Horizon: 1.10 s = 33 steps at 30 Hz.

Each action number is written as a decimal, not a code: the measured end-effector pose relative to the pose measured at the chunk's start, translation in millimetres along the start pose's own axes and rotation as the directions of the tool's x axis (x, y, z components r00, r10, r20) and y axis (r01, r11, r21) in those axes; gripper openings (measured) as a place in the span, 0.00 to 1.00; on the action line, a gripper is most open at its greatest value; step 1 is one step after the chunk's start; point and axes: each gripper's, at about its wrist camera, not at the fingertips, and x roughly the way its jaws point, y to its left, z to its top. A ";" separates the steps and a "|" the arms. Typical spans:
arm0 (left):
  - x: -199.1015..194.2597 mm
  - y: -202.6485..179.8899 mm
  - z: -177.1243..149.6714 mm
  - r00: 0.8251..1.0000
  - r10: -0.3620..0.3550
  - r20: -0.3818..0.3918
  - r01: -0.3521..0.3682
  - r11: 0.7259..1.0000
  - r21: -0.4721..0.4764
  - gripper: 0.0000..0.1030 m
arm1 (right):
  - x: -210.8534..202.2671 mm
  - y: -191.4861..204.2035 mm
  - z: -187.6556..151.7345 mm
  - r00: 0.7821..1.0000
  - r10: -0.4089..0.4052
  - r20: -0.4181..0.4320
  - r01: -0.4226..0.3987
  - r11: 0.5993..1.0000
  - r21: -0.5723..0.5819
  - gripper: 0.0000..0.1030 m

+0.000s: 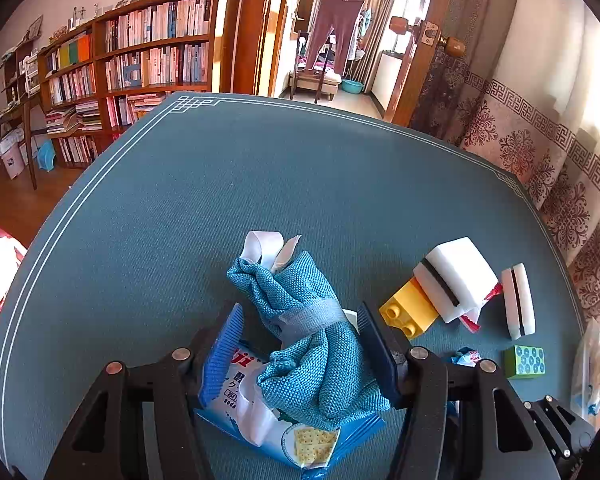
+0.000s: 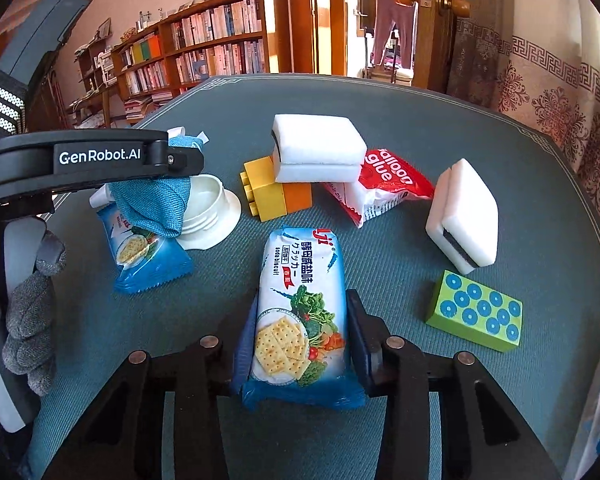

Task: Organize objects
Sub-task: 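Grasp the blue cracker packet with the right gripper, then carry the cracker packet into the clear tub and open the right gripper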

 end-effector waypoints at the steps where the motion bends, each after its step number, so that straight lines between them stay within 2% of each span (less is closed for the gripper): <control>1: 0.6 -0.8 -0.4 1.000 -0.002 0.000 0.002 1.000 0.003 0.61 | -2.3 -0.7 -2.4 1.000 0.001 0.001 -0.001 1.000 0.007 0.41; 2: 1.0 -1.3 -0.7 1.000 -0.007 0.001 0.007 1.000 0.006 0.58 | -4.5 -1.5 -5.0 1.000 0.004 0.001 -0.004 1.000 0.013 0.41; 3: 1.4 -1.8 -1.1 1.000 -0.021 0.000 0.021 1.000 0.010 0.49 | -6.8 -1.4 -7.6 1.000 0.006 0.002 -0.006 1.000 0.016 0.41; 6: -1.3 -5.0 -1.3 1.000 -0.025 0.010 0.025 0.999 0.027 0.46 | -12.9 -1.6 -14.5 1.000 0.011 0.004 -0.011 1.000 0.024 0.41; 13: -18.7 -8.8 0.6 0.997 -0.048 0.057 0.046 0.998 0.036 0.45 | -33.8 -4.5 -27.8 0.998 0.050 0.031 -0.053 0.996 0.076 0.41; 18: -27.4 -19.0 -3.0 0.996 -0.064 0.064 0.060 0.996 0.060 0.45 | -52.1 -9.8 -32.5 0.997 0.057 0.061 -0.063 0.992 0.110 0.41; 26: -37.3 -34.2 -11.7 0.994 -0.093 0.057 0.088 0.992 0.089 0.45 | -82.7 -27.5 -38.8 0.994 0.040 0.106 -0.058 0.983 0.175 0.41; 33: -45.6 -49.0 -20.4 0.993 -0.113 0.043 0.107 0.986 0.128 0.45 | -124.5 -47.0 -53.0 0.986 -0.010 0.165 -0.030 0.971 0.239 0.41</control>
